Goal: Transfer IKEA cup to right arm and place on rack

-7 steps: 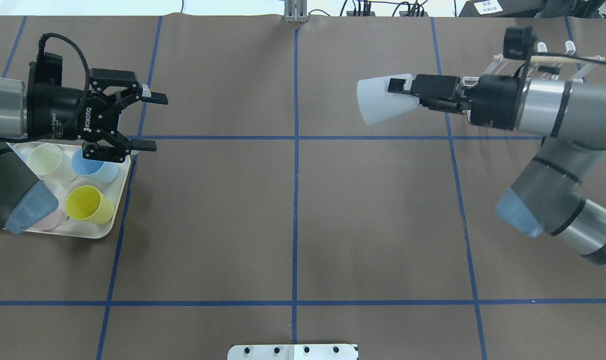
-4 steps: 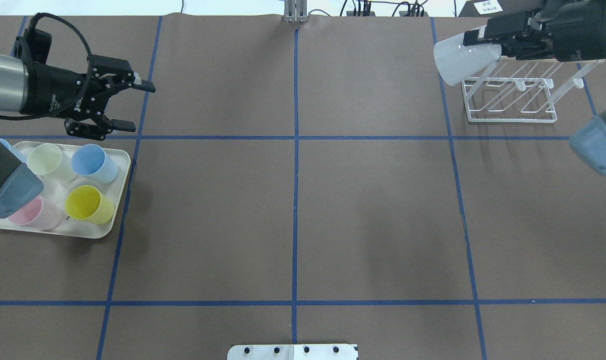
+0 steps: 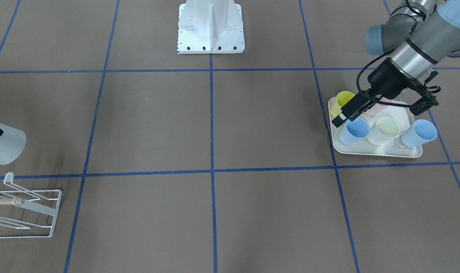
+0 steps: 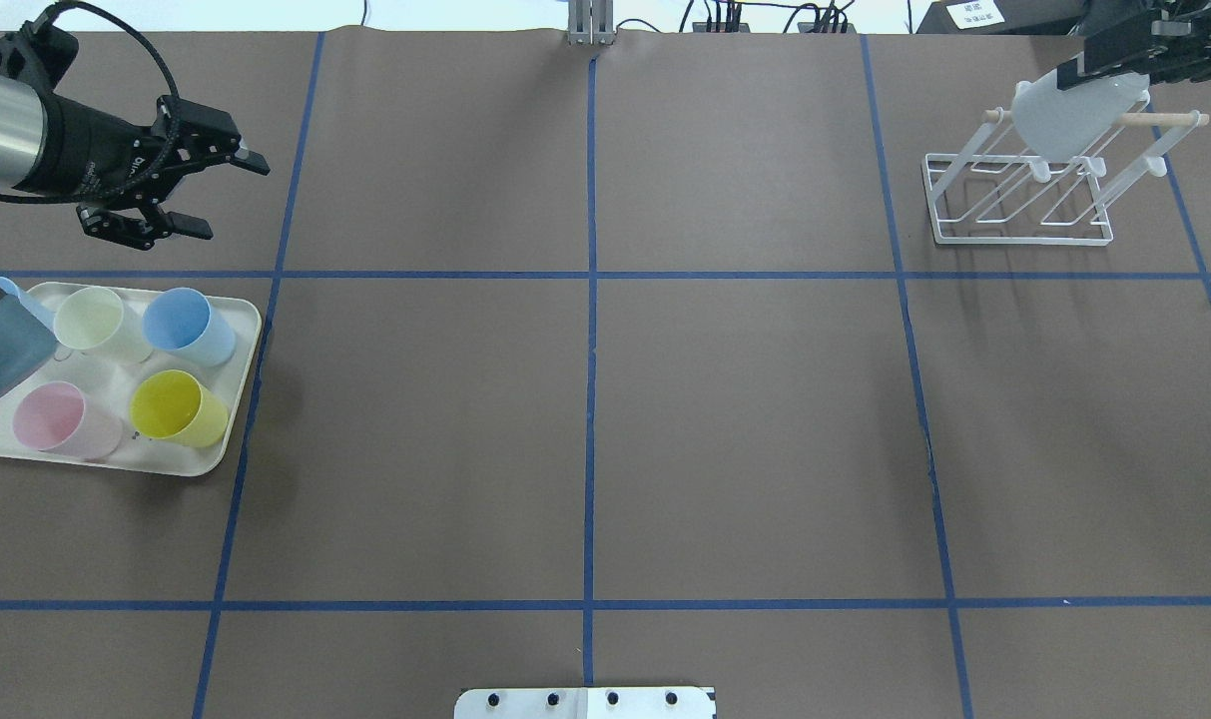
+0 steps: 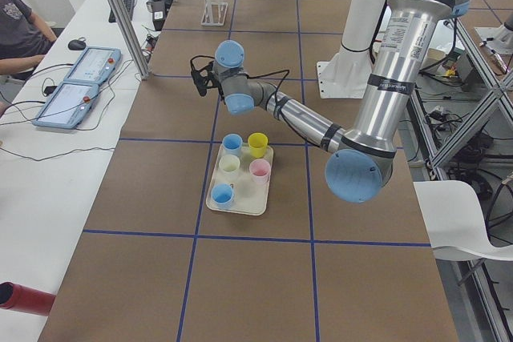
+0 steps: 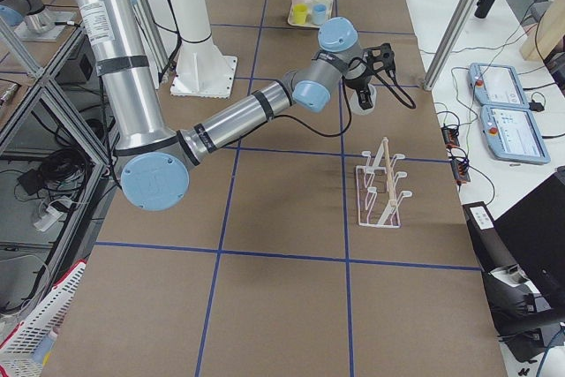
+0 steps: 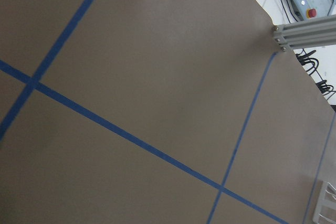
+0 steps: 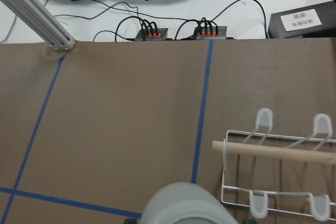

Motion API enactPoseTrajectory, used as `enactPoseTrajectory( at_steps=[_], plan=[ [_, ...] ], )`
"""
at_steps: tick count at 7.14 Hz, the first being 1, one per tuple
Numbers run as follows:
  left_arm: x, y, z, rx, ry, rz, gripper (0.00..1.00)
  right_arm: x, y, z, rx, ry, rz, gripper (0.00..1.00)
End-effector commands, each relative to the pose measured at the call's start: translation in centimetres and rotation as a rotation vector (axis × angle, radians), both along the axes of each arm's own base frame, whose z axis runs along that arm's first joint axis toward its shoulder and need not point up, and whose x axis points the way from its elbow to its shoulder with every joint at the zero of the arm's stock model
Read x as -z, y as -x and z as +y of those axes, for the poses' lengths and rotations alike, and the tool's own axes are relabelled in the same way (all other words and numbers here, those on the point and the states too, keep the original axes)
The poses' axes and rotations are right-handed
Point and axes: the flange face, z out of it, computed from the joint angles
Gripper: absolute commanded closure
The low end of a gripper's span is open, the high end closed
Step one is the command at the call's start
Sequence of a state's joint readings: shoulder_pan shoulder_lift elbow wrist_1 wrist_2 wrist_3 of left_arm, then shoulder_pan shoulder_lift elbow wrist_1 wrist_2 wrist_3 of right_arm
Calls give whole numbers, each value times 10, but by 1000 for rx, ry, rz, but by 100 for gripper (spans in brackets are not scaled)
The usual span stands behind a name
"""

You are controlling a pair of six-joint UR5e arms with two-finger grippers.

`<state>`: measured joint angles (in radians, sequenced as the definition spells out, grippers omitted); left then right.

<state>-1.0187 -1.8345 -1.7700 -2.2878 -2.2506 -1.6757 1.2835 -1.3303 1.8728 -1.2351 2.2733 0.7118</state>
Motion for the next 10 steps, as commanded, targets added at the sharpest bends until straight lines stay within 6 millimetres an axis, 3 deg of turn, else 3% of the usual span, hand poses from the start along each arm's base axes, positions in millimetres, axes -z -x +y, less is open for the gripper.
enactPoseTrajectory(
  at_steps=[1, 6, 10],
  plan=[
    [-4, 1, -2, -5, -1, -26, 0, -21, 9, -10, 56, 124, 101, 90],
    [-7, -2, -1, -1, 2, -32, 0, -71, 24, -30, 86, 196, 147, 91],
    [-6, -2, -1, -1, -1, -31, 0, -67, 38, -52, 88, 184, 153, 91]
  ],
)
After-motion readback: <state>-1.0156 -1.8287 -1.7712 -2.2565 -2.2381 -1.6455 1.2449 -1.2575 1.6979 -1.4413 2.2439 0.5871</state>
